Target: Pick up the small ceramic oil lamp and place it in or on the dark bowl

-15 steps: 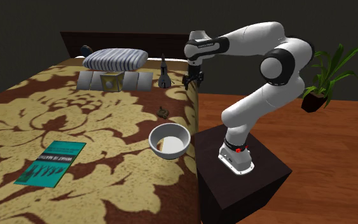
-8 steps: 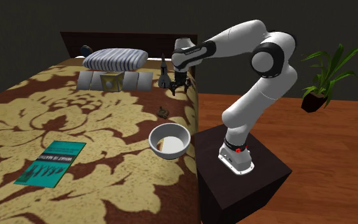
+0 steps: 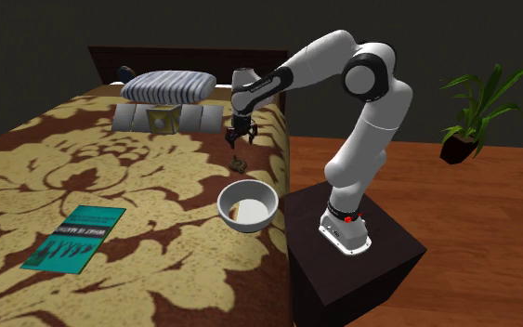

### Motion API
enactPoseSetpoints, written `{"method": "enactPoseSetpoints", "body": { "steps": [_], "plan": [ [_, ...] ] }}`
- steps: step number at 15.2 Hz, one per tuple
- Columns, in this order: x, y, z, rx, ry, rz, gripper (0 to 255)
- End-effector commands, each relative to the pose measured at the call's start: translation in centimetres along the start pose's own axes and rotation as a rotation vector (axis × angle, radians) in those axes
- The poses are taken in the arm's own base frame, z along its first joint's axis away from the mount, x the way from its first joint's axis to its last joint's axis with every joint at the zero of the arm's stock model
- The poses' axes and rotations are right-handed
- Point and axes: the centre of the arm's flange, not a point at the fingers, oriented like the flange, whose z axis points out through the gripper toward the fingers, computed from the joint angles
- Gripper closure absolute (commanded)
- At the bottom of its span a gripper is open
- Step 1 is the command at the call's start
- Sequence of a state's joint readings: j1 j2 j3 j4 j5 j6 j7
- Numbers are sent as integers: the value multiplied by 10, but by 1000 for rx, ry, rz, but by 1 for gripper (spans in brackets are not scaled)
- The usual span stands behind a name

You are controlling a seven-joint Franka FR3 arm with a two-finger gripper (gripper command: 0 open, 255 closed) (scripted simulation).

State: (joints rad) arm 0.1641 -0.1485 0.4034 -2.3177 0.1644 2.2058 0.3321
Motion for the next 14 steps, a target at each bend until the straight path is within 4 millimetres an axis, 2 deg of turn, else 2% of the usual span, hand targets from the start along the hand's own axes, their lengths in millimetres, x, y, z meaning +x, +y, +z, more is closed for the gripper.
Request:
{"method": "enactPoseSetpoints", "body": {
  "steps": [1, 2, 9, 14],
  "plan": [
    [9, -22, 12, 3, 5, -1, 0],
    [9, -23, 12, 3, 6, -1, 0],
    [10, -23, 52, 3, 6, -1, 0],
    [10, -23, 52, 3, 6, -1, 0]
  ]
}}
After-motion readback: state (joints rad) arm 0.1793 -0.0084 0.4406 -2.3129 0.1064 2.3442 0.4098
